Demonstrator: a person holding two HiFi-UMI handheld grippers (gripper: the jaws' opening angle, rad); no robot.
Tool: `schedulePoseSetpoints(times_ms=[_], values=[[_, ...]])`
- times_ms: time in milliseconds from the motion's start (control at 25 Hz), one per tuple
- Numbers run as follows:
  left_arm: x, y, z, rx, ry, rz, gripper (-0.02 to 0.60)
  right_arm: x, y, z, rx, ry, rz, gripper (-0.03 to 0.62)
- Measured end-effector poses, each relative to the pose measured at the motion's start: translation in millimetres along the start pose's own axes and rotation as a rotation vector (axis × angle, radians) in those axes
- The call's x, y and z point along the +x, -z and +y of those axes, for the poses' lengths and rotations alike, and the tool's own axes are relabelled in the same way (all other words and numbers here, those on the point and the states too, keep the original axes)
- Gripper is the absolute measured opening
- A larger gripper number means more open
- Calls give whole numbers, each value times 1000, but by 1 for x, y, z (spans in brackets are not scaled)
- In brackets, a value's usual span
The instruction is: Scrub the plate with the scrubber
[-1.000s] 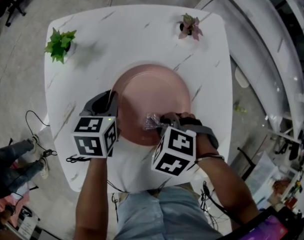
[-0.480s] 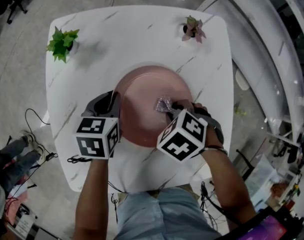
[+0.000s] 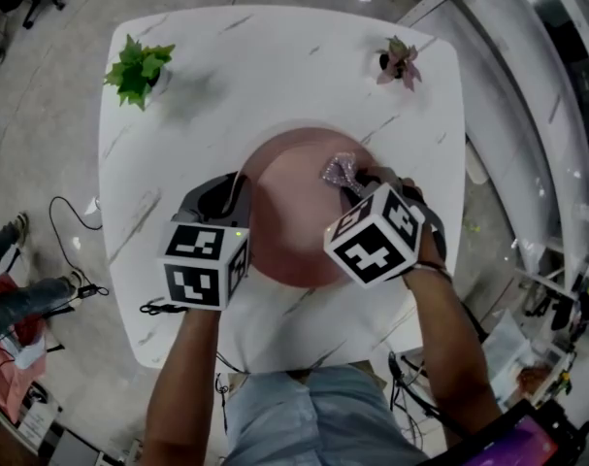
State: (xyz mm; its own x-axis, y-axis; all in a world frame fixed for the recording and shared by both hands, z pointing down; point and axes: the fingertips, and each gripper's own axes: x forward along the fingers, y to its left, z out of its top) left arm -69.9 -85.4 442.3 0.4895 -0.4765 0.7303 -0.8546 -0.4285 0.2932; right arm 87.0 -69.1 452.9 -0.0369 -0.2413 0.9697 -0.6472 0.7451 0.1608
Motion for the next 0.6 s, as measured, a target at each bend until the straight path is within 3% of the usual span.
schedulePoseSetpoints(times_ms=[200, 600], values=[[0, 0, 0, -1, 1, 1, 29, 5, -22, -11, -12, 42, -29, 87], [1, -3, 2, -21, -6, -29, 28, 8, -51, -4, -138, 75, -51, 87]])
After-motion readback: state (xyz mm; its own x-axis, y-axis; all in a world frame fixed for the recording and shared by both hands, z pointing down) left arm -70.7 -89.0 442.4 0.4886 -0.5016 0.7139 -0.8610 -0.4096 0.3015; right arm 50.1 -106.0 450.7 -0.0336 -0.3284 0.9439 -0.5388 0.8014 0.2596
